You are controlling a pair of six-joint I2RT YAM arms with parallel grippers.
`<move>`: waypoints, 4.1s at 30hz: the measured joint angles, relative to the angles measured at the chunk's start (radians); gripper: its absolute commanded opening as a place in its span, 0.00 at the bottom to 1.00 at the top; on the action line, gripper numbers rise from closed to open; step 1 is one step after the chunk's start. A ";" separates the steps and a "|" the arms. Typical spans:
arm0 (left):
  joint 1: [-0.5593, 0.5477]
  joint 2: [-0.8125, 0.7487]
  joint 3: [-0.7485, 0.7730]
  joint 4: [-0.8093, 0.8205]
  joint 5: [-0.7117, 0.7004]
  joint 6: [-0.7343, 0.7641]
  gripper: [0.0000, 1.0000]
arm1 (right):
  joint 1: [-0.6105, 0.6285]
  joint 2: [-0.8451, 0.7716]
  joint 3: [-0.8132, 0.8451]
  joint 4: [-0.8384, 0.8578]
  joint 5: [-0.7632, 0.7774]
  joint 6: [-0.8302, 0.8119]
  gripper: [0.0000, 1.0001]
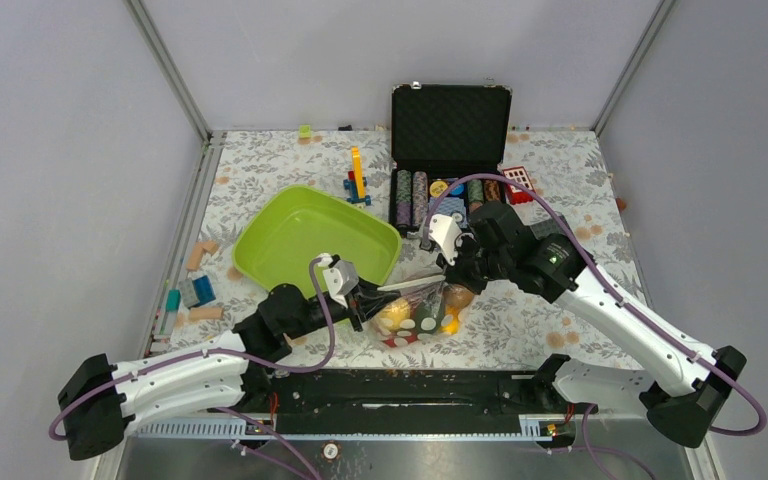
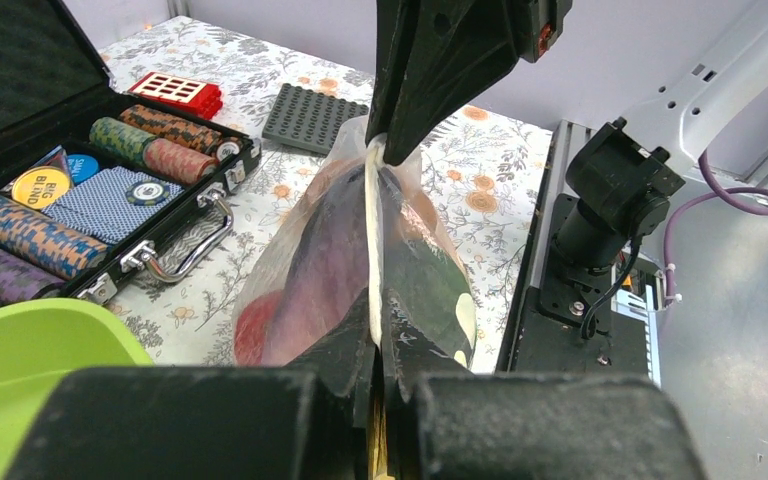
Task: Place the food in the zip-top bag and seal the zipper
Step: Zip the zipper food storage bag at the center of the board, then place the zipper food storage bag at the center of the board, then reset both arms
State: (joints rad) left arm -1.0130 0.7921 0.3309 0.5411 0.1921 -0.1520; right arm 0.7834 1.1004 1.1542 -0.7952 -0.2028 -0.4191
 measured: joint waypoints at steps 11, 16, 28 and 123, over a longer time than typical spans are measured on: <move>0.000 -0.088 -0.040 -0.035 -0.072 0.034 0.00 | -0.013 -0.054 -0.033 0.007 0.151 -0.041 0.00; -0.001 -0.125 -0.056 -0.054 -0.095 0.047 0.00 | -0.047 -0.047 -0.037 0.006 0.175 -0.049 0.00; -0.003 -0.149 -0.064 -0.091 -0.161 0.077 0.00 | -0.105 -0.001 -0.035 -0.008 0.209 -0.024 0.00; 0.306 -0.128 0.350 -0.961 -1.084 -0.626 0.99 | -1.175 -0.348 -0.163 -0.072 0.593 0.905 1.00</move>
State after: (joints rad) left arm -0.7074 0.6643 0.6811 -0.4194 -0.8917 -0.7780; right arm -0.3920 0.7528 0.9913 -0.8677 0.3901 0.4858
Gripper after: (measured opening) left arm 0.985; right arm 0.993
